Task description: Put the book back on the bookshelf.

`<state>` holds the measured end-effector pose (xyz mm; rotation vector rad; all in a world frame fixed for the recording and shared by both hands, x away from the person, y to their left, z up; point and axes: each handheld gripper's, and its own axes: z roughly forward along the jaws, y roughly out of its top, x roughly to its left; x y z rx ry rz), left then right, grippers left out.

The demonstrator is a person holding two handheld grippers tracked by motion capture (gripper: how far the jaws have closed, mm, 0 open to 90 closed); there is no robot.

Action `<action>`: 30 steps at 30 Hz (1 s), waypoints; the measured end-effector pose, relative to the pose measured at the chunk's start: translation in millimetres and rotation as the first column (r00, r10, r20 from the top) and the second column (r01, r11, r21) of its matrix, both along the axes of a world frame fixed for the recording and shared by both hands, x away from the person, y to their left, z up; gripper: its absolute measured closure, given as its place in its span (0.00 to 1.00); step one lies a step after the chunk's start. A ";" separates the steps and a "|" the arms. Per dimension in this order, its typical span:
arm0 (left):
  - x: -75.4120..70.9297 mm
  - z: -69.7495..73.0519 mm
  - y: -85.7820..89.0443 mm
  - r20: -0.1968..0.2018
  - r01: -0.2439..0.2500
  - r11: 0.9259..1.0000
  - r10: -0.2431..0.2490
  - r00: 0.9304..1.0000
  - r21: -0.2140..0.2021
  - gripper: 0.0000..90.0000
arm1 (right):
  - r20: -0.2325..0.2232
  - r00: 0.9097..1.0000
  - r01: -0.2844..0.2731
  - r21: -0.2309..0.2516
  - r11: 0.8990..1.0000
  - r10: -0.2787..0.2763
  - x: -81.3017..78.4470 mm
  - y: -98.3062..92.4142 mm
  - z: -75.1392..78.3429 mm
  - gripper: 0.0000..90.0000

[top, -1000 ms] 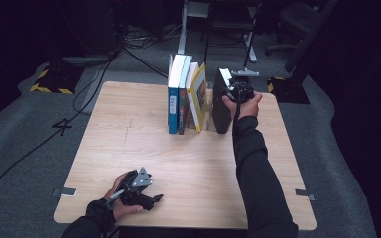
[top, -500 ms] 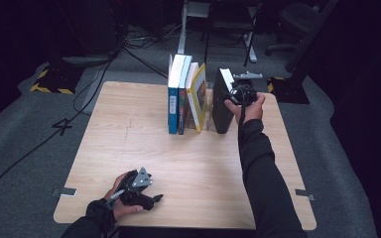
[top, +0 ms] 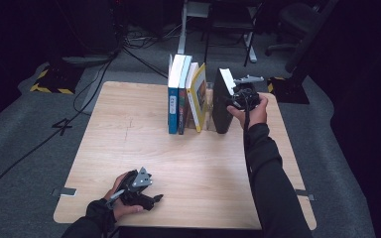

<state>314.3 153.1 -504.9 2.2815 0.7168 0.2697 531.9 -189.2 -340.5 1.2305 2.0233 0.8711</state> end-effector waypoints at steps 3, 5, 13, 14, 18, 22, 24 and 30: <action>0.0 0.0 0.0 0.000 0.001 1.000 -0.001 1.000 0.001 0.19 | -0.014 1.000 -0.016 -0.010 1.000 0.016 -3.2 -2.3 -0.2 0.39; 0.0 0.0 0.0 0.000 0.001 1.000 -0.001 1.000 0.001 0.19 | -0.012 1.000 -0.016 -0.021 1.000 0.016 -5.5 -3.3 -0.1 0.37; 0.1 0.0 0.1 0.001 0.000 1.000 0.000 1.000 0.001 0.19 | -0.025 0.999 -0.047 -0.064 0.997 0.046 -17.3 -8.0 -2.7 0.37; 0.1 0.0 0.1 0.001 0.000 1.000 0.000 1.000 0.002 0.19 | -0.029 0.998 -0.055 -0.067 0.996 0.053 -19.0 -8.8 -3.2 0.37; 0.2 0.0 0.1 0.001 0.000 1.000 0.000 1.000 0.002 0.19 | -0.027 0.997 -0.072 -0.077 0.994 0.070 -27.6 -13.1 -4.3 0.37; 0.2 0.0 0.1 0.001 0.000 1.000 0.000 1.000 0.002 0.19 | -0.038 0.994 -0.105 -0.099 0.989 0.102 -37.3 -18.2 -7.5 0.36; 0.1 -0.1 0.1 0.001 0.000 1.000 0.000 1.000 0.001 0.19 | -0.042 0.993 -0.115 -0.105 0.988 0.111 -41.0 -21.2 -8.5 0.36; 0.1 -0.1 0.0 0.001 -0.001 1.000 0.001 1.000 0.001 0.19 | -0.043 0.989 -0.145 -0.111 0.983 0.141 -53.8 -30.6 -10.3 0.36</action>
